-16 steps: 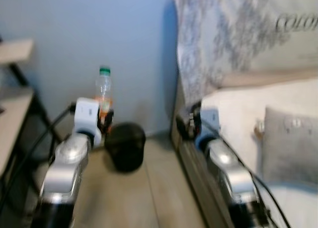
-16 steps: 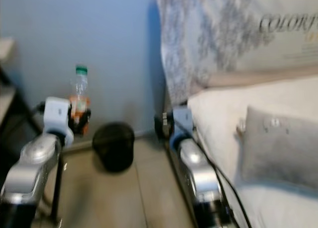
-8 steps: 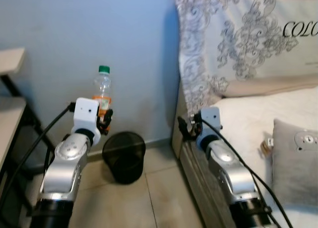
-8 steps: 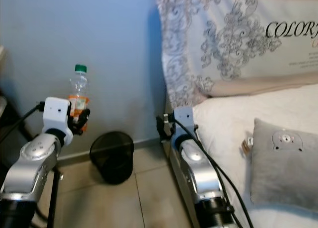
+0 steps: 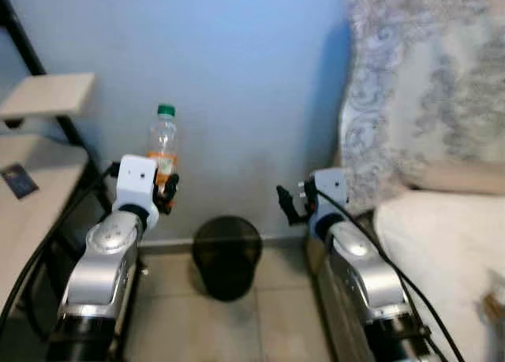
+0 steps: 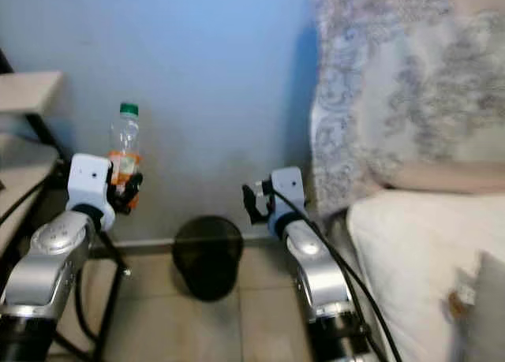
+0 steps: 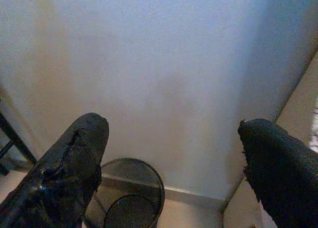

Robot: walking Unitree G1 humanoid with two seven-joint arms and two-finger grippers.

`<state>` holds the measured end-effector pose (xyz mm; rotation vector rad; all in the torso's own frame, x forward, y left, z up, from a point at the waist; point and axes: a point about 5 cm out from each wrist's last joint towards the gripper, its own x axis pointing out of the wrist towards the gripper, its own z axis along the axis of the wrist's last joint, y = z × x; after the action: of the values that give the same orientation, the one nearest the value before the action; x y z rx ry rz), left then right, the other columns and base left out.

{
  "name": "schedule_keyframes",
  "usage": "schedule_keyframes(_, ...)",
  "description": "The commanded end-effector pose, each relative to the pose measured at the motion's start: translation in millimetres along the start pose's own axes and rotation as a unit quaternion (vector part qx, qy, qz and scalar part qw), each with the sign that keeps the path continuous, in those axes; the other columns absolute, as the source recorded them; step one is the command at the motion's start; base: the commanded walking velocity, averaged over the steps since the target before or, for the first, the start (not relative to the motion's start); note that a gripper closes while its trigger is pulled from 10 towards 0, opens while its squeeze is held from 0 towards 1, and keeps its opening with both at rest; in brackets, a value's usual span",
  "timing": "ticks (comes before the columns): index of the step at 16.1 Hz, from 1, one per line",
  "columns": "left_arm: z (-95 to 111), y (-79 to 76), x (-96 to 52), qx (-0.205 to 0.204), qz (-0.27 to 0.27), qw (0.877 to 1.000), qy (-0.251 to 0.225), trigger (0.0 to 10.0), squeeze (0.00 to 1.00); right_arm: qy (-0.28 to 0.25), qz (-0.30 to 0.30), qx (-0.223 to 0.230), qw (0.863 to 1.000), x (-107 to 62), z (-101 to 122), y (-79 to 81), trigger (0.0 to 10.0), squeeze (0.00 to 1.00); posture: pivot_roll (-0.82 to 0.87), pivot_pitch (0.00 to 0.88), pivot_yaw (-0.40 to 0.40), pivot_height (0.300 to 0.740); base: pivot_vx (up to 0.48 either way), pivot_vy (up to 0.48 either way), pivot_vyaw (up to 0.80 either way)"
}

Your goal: Clean up the room

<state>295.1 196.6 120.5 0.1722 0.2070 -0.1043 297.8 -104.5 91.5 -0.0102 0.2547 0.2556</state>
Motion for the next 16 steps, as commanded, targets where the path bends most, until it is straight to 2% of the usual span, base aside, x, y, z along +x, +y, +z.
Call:
schedule_keyframes(1,3.4,-10.1,1.9,0.005,-0.019,1.000,-0.004,10.0,0.00,0.009,-0.019,0.001,1.000,-2.4,-4.3,-11.3,10.0,0.00,0.01,0.000,0.014,0.740,0.356,0.000,0.00)
schedule_keyframes(7,1.9,-9.8,1.7,0.013,-0.024,1.000,0.000,10.0,0.00,0.016,-0.015,0.001,1.000,-2.1,-5.5,-10.7,10.0,0.00,0.01,0.000,0.015,0.740,0.356,0.000,0.00)
schedule_keyframes(9,1.5,-10.4,1.7,0.014,-0.026,1.000,0.001,10.0,0.00,0.016,-0.011,-0.019,1.000,-2.1,-5.2,-11.1,10.0,0.00,0.01,0.000,0.015,0.740,0.352,0.000,0.00)
schedule_keyframes(11,0.9,-11.3,1.4,0.017,-0.031,0.999,0.003,10.0,0.00,0.017,-0.012,-0.022,1.000,-2.0,-5.9,-11.6,10.0,0.00,0.01,0.000,0.015,0.740,0.354,0.000,0.00)
schedule_keyframes(14,-0.3,-12.2,-1.2,0.038,-0.050,0.998,0.005,10.0,0.00,0.017,-0.015,-0.027,0.999,-3.1,-5.7,-12.1,10.0,0.00,0.00,0.000,0.020,0.740,0.349,0.000,0.48)
schedule_keyframes(16,-3.4,-16.5,-7.4,0.072,-0.085,0.994,0.006,10.0,0.00,0.031,-0.031,0.000,0.999,-7.7,-12.2,-20.7,10.0,0.00,0.00,0.000,0.014,0.740,0.328,0.000,0.00)
